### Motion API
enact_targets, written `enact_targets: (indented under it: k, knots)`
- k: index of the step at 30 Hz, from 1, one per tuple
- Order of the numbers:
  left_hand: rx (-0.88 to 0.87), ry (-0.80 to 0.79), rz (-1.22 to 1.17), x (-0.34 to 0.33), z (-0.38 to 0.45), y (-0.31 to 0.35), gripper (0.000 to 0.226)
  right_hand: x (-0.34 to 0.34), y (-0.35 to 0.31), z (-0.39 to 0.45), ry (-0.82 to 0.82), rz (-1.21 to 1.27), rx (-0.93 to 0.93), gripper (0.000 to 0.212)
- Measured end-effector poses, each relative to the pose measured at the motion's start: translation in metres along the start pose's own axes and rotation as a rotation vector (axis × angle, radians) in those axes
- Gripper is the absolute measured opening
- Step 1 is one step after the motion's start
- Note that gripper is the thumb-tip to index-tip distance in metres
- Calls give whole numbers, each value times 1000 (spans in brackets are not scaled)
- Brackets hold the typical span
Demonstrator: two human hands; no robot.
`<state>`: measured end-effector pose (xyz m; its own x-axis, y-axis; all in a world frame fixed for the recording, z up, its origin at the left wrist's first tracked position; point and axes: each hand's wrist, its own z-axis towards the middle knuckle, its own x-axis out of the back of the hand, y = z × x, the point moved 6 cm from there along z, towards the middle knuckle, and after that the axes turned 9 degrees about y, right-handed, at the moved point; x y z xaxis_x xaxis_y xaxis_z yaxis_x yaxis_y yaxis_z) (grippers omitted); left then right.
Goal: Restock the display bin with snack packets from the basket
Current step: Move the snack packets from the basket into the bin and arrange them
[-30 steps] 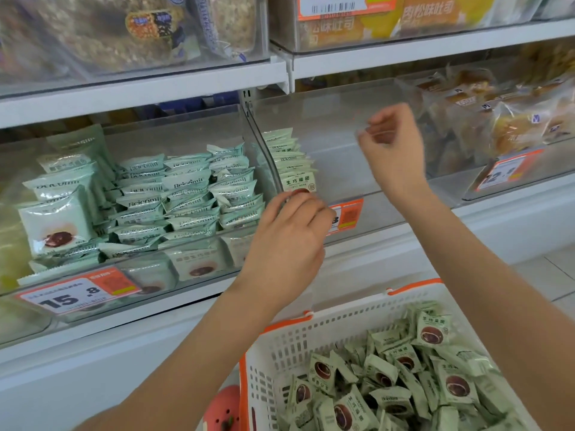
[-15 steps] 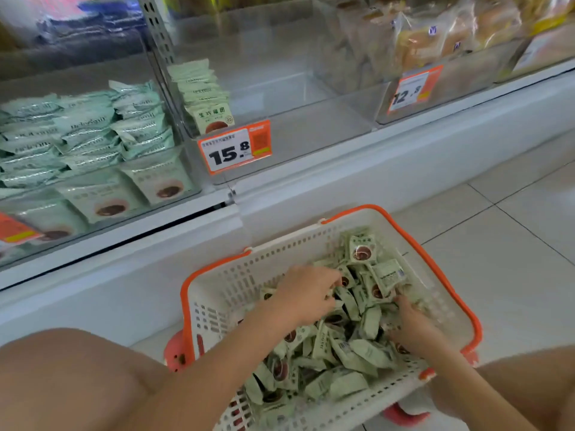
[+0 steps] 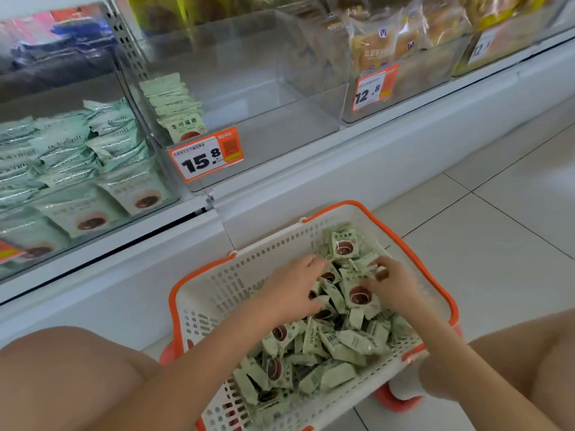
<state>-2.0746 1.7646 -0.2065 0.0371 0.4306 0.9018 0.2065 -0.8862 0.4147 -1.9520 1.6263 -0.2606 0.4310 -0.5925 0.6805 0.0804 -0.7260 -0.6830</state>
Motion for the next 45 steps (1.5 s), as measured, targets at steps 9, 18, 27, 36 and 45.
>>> enact_targets:
  k: [9, 18, 27, 36, 45]
  knots:
    - [-126, 398, 154, 75, -1, 20, 90, 33, -100, -55, -111, 618, 181, 16]
    - [-222, 593, 464, 148, -25, 5, 79, 44, -184, -45, -105, 255, 523, 34]
    - [385, 471, 106, 177, -48, -81, 104, 50, -374, 4, 160, 138, 852, 22]
    - [404, 579, 206, 196, -45, -106, 86, -74, -420, 46, -145, -339, 879, 27]
    - [417, 558, 190, 195, -41, -104, 82, -86, -415, 56, -95, -404, 805, 54]
